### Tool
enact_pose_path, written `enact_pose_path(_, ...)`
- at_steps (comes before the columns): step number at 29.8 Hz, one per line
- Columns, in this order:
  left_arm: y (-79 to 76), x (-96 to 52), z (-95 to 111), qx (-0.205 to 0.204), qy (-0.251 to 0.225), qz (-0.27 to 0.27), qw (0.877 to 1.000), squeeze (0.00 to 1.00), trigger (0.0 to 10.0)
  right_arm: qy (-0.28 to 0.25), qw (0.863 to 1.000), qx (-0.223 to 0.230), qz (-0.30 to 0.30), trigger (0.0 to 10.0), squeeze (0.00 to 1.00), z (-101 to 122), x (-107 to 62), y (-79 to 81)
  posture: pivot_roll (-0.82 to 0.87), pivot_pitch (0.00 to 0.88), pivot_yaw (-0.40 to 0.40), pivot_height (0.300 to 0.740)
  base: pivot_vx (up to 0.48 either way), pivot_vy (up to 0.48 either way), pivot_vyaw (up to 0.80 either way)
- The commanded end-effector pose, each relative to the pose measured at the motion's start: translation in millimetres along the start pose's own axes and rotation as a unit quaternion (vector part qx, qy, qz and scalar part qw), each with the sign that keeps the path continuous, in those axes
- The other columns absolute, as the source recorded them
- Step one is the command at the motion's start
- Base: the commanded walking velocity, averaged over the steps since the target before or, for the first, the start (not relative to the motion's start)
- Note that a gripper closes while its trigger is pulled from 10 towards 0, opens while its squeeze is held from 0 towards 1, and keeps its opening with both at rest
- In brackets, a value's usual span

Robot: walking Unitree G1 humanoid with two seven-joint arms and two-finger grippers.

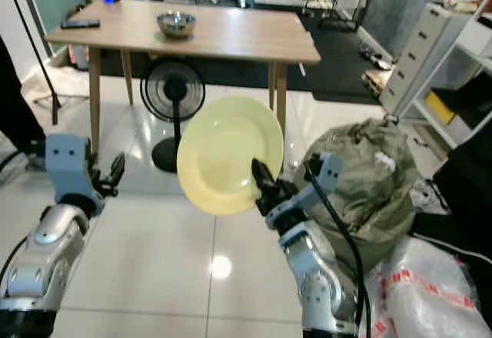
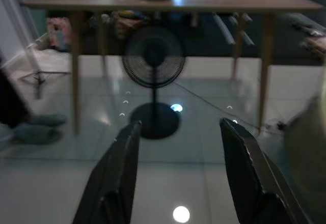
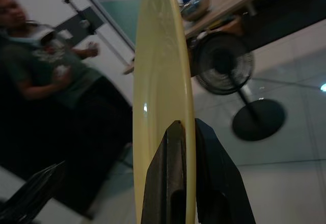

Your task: Setting the table

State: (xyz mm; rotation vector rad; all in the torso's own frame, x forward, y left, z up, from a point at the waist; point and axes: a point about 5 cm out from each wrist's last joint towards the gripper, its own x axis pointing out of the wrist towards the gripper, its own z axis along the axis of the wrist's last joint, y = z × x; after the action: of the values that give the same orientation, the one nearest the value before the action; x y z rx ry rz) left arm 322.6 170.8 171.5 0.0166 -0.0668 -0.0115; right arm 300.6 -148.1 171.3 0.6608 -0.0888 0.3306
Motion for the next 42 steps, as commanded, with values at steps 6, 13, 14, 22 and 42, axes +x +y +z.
enact_pose_path(6,5.8,-0.9,-4,0.006,0.008,0.010,1.000,0.00,10.0,-0.017,1.000,0.004,-0.001,10.0,0.00,6,3.2,0.2,-0.04,0.000,0.026,0.740,0.480,0.000,0.00)
enact_pose_path(13,5.7,-0.3,-4,0.008,0.009,0.010,1.000,0.00,10.0,-0.018,1.000,0.005,-0.007,10.0,0.00,7,3.5,-2.2,-0.04,0.000,0.028,0.740,0.480,0.000,-0.29)
enact_pose_path(14,5.6,-0.1,-4,0.008,0.009,0.010,1.000,0.00,10.0,-0.019,1.000,0.005,-0.008,10.0,0.00,7,3.5,-2.8,-0.04,0.000,0.029,0.740,0.480,0.000,0.00)
enact_pose_path(22,5.8,0.5,-4,0.009,0.009,0.009,1.000,0.00,10.0,-0.022,1.000,0.006,-0.013,10.0,0.00,9,4.2,-5.1,-0.04,0.000,0.030,0.740,0.480,0.000,0.00)
enact_pose_path(42,3.6,2.2,-3,0.012,0.008,0.002,1.000,0.00,10.0,-0.029,0.999,-0.017,-0.041,10.0,0.00,14,4.5,-14.6,-0.04,0.000,0.036,0.740,0.480,0.000,-0.20)
